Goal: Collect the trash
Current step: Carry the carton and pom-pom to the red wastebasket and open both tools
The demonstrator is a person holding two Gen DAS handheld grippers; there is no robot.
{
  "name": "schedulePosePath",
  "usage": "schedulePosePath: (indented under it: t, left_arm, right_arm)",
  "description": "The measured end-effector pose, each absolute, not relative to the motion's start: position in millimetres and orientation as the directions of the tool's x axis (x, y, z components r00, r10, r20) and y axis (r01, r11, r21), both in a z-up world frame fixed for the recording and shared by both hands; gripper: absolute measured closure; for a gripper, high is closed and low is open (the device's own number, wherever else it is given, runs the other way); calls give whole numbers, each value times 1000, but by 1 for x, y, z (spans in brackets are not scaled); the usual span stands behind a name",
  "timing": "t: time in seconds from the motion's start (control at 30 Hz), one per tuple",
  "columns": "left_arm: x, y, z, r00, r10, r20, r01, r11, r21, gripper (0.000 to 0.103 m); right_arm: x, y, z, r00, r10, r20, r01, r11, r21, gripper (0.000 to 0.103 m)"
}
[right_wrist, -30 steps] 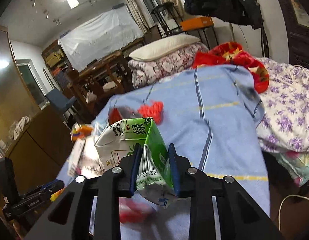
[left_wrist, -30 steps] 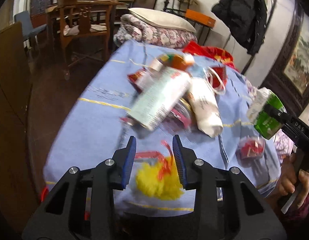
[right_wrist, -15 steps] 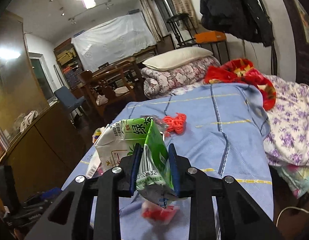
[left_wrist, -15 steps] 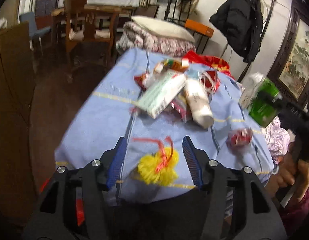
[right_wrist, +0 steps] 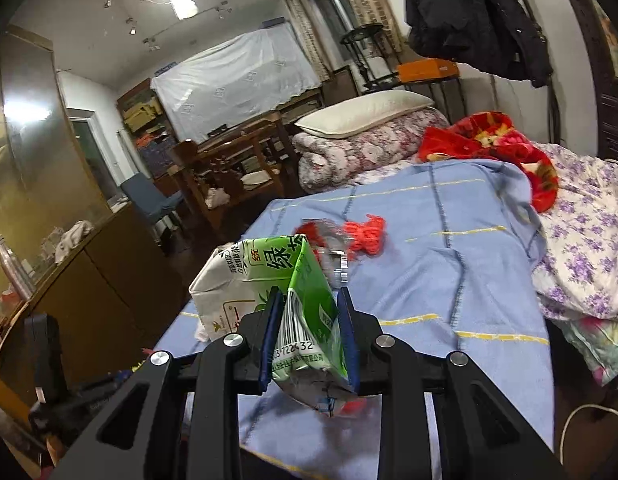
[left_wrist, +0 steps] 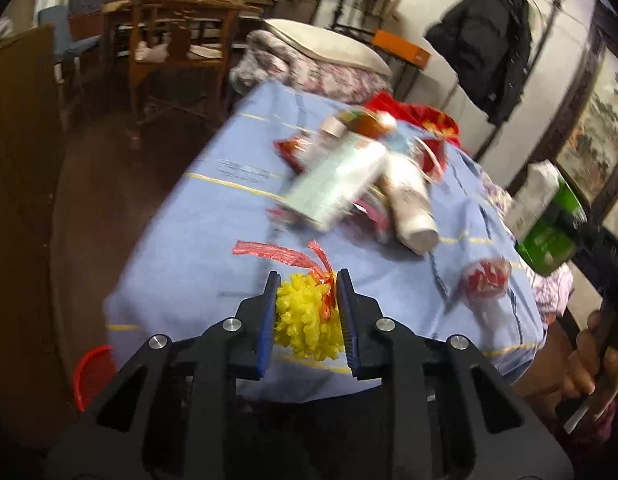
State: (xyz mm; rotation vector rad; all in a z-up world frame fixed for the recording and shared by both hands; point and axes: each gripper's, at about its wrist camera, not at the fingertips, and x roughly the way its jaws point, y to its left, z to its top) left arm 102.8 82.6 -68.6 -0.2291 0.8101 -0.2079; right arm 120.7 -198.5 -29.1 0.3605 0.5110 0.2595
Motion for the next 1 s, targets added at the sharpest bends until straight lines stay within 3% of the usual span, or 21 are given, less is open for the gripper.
schedulePosePath:
  t: [0.23, 0.5, 0.57, 0.63, 0.67, 0.8, 0.9, 1.0]
  left_arm:
    - [70, 186, -81, 652, -74, -755, -105, 977, -186, 74]
    - [71, 252, -188, 460, -50, -886, -215, 962, -166, 71]
    - [75, 261, -217, 417, -67, -906, -244, 952, -182, 65]
    - [76, 276, -248, 369, -74, -927, -310, 930, -197, 34]
    - [76, 282, -258, 350, -57, -935, -340, 923, -183, 29]
    - [70, 302, -280, 311, -57, -949, -398, 899, -185, 26]
    - [56, 314, -276, 333, -19, -943, -429, 887, -170, 16]
    - [40, 323, -264, 359, 3, -933, -435, 885, -164, 16]
  right_arm:
    - [109, -131, -21, 774, 471, -423, -328, 870, 368, 75]
    - [108, -55, -36, 656, 572, -492, -436, 820, 371, 75]
    - [106, -36, -40, 635, 576, -514, -451, 817, 358, 75]
    - [106, -18, -46, 613, 579, -537, -463, 814, 350, 75]
    - [109, -12, -48, 604, 581, -546, -467, 813, 348, 75]
    - [111, 14, -57, 565, 592, -574, -490, 801, 344, 75]
    - [111, 37, -62, 523, 612, -594, -521, 781, 345, 75]
    - [111, 66, -63, 478, 624, -618, -564, 758, 329, 75]
